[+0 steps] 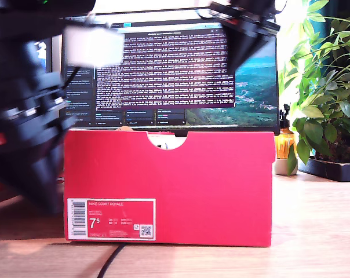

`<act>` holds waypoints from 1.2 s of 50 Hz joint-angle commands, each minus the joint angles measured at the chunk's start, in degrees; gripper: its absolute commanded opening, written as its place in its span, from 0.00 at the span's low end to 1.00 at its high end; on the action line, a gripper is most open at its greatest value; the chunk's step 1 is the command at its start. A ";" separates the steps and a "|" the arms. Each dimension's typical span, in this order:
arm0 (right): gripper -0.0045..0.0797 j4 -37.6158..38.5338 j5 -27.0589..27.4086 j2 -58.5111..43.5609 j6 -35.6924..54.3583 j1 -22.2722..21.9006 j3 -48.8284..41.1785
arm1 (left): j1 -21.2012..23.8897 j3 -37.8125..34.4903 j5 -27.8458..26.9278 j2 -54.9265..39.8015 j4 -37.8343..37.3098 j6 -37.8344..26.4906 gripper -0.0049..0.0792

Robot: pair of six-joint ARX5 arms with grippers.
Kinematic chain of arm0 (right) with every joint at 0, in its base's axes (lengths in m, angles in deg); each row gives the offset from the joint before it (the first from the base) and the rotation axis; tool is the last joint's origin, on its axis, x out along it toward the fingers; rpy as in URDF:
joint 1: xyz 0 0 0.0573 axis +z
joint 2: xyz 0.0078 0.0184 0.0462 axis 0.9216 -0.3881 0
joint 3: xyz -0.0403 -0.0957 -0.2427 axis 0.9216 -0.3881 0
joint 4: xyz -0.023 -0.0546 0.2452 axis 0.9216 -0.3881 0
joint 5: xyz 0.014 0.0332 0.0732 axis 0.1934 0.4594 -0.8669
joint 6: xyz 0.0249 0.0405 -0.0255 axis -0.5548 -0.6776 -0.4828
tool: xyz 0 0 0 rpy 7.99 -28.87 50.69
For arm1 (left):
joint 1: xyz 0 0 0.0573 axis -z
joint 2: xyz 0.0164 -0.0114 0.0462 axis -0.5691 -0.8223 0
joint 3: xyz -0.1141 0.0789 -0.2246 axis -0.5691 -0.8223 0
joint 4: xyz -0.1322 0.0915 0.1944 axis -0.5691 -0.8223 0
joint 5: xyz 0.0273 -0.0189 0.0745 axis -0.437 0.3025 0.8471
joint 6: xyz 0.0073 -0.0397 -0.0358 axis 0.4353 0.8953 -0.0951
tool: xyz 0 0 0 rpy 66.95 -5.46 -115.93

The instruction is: Pack the blue shoes by picking the first shoe and placing it inside the red shoebox, left side, then picking and rotating the second shoe and placing it in the shoebox

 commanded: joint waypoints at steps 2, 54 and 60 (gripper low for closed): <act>0.04 -0.02 -1.49 0.94 -0.61 -2.78 0.24 | -0.98 -0.37 0.11 1.18 -1.73 1.70 0.04; 0.04 31.61 -0.68 24.81 -5.79 -13.35 -42.40 | -25.49 -0.48 -18.14 26.62 14.40 16.81 0.04; 0.04 37.20 -0.63 29.97 -5.66 -15.54 -48.46 | -33.59 -0.81 -25.18 24.72 17.25 17.22 0.04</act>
